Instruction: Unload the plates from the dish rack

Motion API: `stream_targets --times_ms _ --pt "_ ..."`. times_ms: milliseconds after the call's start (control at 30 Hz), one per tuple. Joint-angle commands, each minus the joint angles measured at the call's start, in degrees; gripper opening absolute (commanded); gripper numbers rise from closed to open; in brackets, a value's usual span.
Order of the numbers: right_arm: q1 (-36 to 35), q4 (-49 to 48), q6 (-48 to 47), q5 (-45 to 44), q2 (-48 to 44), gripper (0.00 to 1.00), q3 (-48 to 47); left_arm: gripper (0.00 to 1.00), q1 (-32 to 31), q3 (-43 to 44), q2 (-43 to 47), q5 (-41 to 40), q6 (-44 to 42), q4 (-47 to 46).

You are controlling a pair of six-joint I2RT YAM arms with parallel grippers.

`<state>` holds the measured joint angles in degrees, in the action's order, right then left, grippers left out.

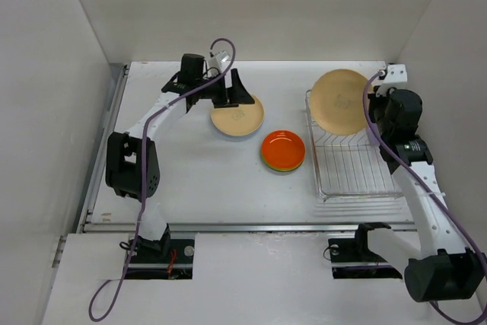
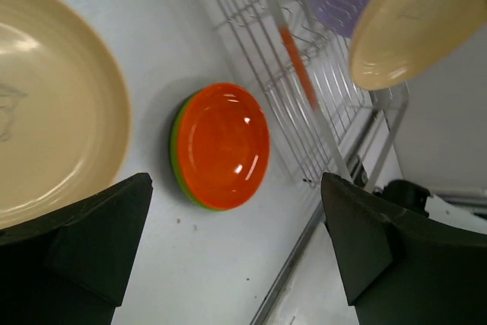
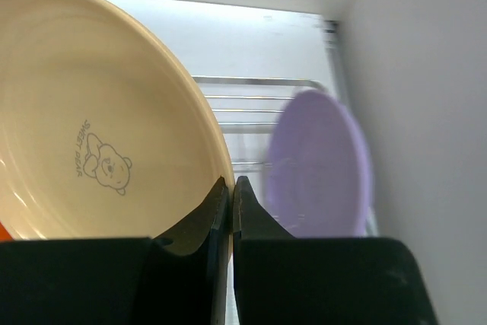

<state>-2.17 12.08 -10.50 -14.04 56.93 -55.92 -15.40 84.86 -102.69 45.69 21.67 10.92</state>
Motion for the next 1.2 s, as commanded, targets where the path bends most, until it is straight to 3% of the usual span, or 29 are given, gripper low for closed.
stream_targets --times_ms 0,267,567,700,733,867,1000,1033,1167 --pt "-1.86 1.72 4.26 14.12 -0.59 0.00 -3.05 0.92 -3.58 -0.84 1.44 8.18 -2.25 -4.24" --pt "-5.74 3.04 4.79 19.40 0.55 0.00 -4.64 0.92 -12.27 -0.84 1.97 6.87 -6.72 -2.13" --pt "-9.68 4.10 5.32 28.44 1.70 0.00 -5.69 0.83 -14.05 0.21 -0.22 2.38 -7.95 -0.37" --pt "-10.75 4.62 5.32 31.79 1.70 0.00 -5.69 0.53 -14.05 0.83 -0.83 0.37 -7.96 0.85" --pt "-11.27 4.62 5.32 31.80 1.70 0.00 -5.69 0.32 -14.05 0.83 -0.84 0.36 -7.96 0.86" --pt "-11.27 4.62 5.32 32.32 1.70 0.00 -5.69 0.00 -14.05 1.45 -1.37 -2.09 -8.49 2.00" --pt "-11.27 5.15 5.32 32.85 1.70 0.02 -5.69 0.00 -14.05 1.45 -1.37 -2.62 -8.49 2.00" --pt "-11.27 5.15 5.32 32.85 1.70 0.25 -5.69 0.00 -14.05 1.97 -1.37 -2.63 -8.49 2.00" --pt "-11.27 5.15 5.32 31.98 1.70 1.00 -5.69 0.00 -14.05 2.50 -1.37 -7.44 -8.49 3.40"
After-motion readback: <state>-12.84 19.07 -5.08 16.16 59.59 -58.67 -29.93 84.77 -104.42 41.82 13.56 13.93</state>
